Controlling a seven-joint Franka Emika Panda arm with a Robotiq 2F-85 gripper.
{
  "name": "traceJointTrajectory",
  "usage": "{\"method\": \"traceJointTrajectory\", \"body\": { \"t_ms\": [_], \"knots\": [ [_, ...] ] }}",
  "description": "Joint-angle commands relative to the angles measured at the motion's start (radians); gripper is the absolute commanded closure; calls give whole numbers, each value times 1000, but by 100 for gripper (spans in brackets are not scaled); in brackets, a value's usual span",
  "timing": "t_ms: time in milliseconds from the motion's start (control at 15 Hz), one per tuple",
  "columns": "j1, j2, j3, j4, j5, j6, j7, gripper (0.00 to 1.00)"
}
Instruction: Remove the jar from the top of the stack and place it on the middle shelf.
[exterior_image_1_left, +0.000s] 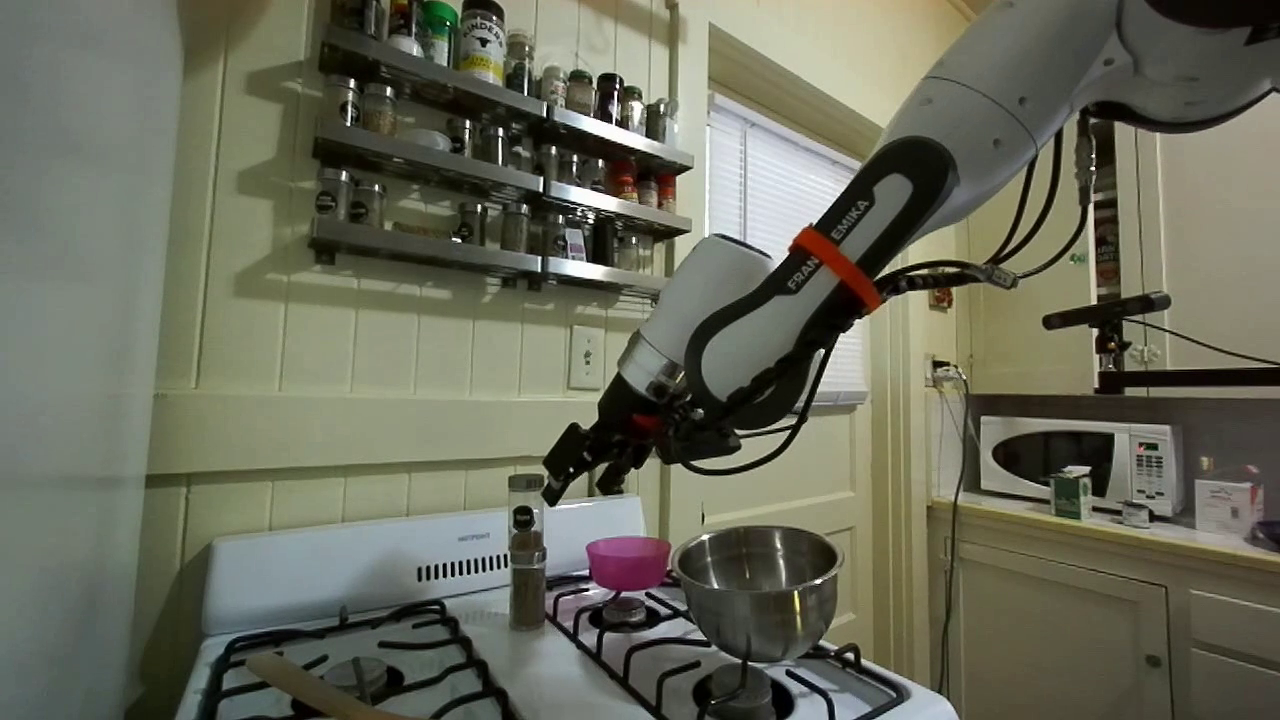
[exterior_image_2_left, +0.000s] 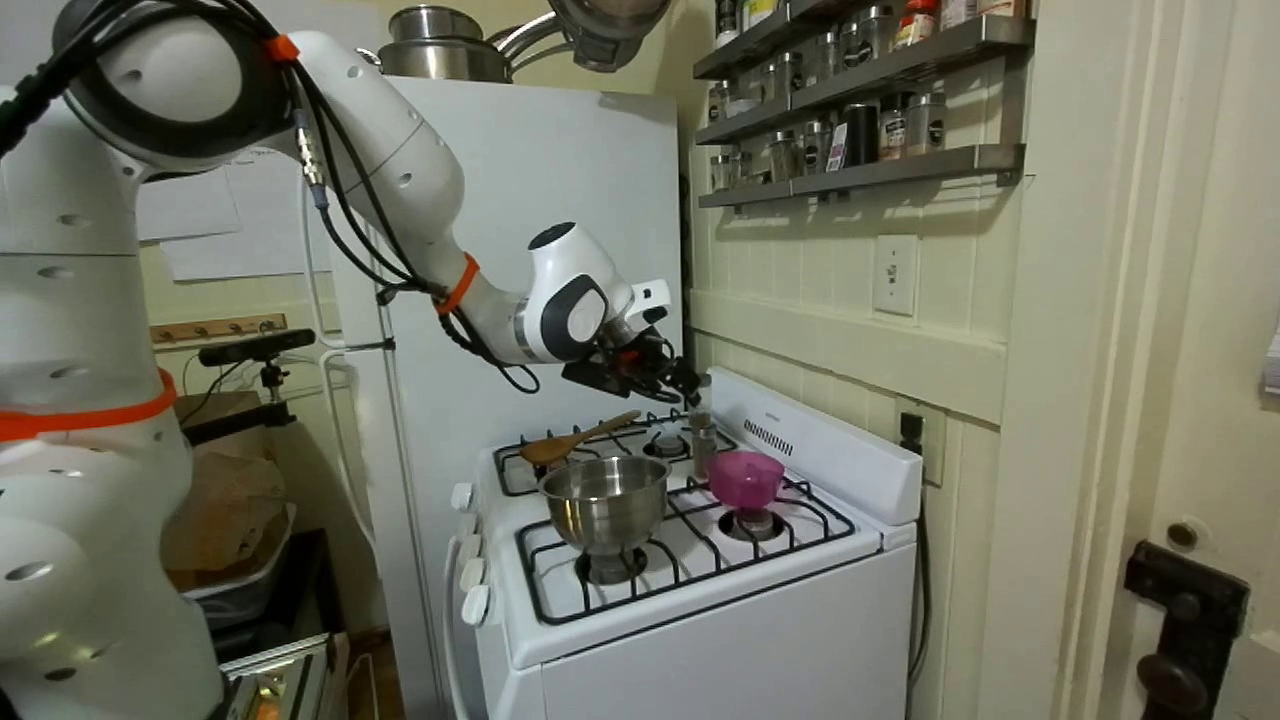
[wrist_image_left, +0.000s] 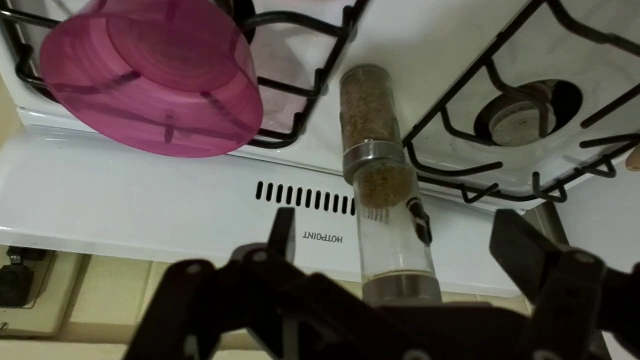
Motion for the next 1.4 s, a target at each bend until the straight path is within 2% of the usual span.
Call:
{"method": "traceJointTrajectory", "body": {
  "t_ms": [0, 267, 333, 533, 667, 733, 1067, 1133, 1333],
  "knots": [
    [12, 50, -7, 33, -35, 50, -5, 0],
    [25, 76, -30, 46, -64, 93, -11, 0],
    [28, 83, -36, 50, -71, 101, -13, 8],
    [42, 99, -60, 58, -98, 127, -15, 44],
    [50, 110, -72, 65, -107, 136, -20, 43],
    [59, 113, -84, 69, -116, 136, -20, 46],
    [95, 132, -126, 86, -132, 142, -31, 25],
    [101, 137, -131, 89, -132, 144, -35, 29],
    [116, 150, -143, 98, -134, 149, -42, 29]
  ]
}}
